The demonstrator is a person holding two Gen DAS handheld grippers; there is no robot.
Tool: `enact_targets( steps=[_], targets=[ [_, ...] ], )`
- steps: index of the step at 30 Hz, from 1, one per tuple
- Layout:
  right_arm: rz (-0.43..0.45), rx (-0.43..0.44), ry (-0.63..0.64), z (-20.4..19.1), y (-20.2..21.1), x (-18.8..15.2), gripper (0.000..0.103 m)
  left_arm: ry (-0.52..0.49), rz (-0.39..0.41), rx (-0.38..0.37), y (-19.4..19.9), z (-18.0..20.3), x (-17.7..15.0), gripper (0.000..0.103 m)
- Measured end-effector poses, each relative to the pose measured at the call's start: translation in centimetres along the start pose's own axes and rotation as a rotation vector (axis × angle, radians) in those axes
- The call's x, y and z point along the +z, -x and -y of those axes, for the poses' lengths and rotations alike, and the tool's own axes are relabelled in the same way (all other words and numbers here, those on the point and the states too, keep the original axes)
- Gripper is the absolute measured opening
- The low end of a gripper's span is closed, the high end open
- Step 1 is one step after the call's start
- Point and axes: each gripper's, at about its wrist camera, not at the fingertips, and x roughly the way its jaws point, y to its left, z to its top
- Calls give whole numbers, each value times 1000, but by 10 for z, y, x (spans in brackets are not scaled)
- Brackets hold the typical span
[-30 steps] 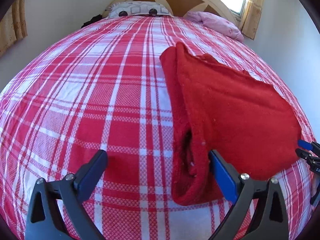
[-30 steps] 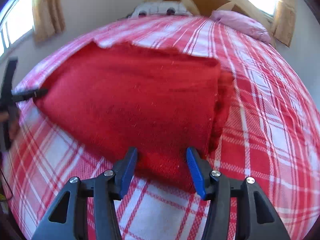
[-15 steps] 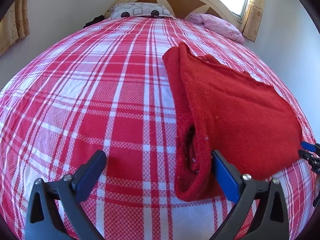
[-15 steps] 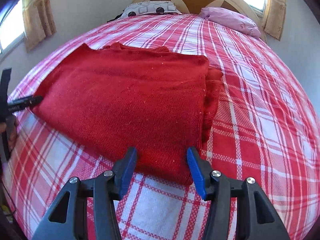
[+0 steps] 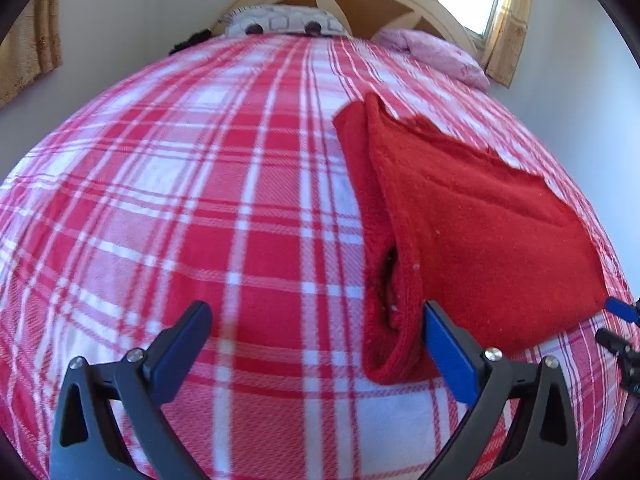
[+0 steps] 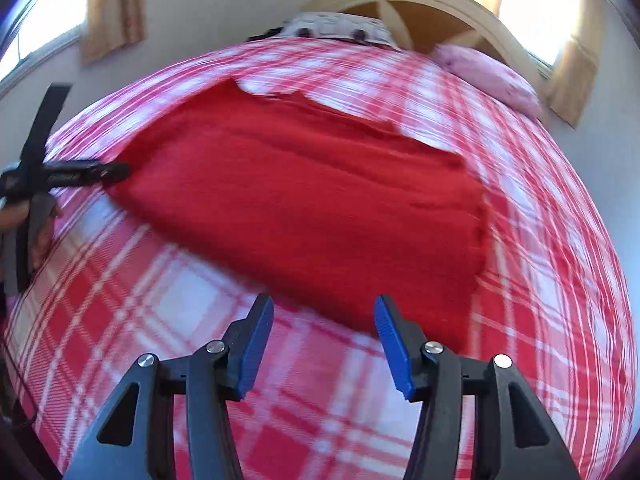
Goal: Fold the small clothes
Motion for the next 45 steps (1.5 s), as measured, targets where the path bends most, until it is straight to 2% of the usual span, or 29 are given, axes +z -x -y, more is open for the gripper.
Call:
enact_targets(
  steps=[4,8,10,14,19,23,27,30,31,32,33,36,40,44,45],
  targets=[
    [47,33,134,-51,0,17,54,51,55,58,12,-30,-3,103],
    [64,77,222,-100,-10,37,54,244,47,-33,7,-70,-8,103],
    [73,89,257,-121,-15,45,54,293,75,-78,9,-78,-11,103],
    [100,80,345,-161,-27,55,54,273,74,-64,7,-72,-12,103],
    [128,33,428,-199,-42,62,54,311,88,-113,10,-80,-12,103],
    [135,-6,448,-212,-53,64,54,356,112,-171,12,-90,-14,103],
    [153,-74,416,-213,-69,72,54,354,110,-169,12,-90,-14,103],
    [149,-82,364,-205,-74,79,53,351,97,-172,11,-90,-11,103],
    [152,-79,353,-203,-73,78,50,354,88,-179,10,-91,-8,103],
    [154,-79,350,-203,-72,77,37,354,81,-191,9,-91,-5,103],
    [157,-85,348,-202,-71,76,31,349,76,-205,8,-90,-2,103],
    [172,-88,355,-205,-71,73,23,314,49,-278,1,-83,16,103],
    [177,-80,344,-204,-72,71,23,310,26,-419,-20,-69,55,103],
    [173,-72,339,-204,-74,71,23,274,-48,-445,-56,-50,86,103],
    [174,-72,339,-204,-74,71,23,266,-90,-463,-69,-44,95,103]
  ],
)
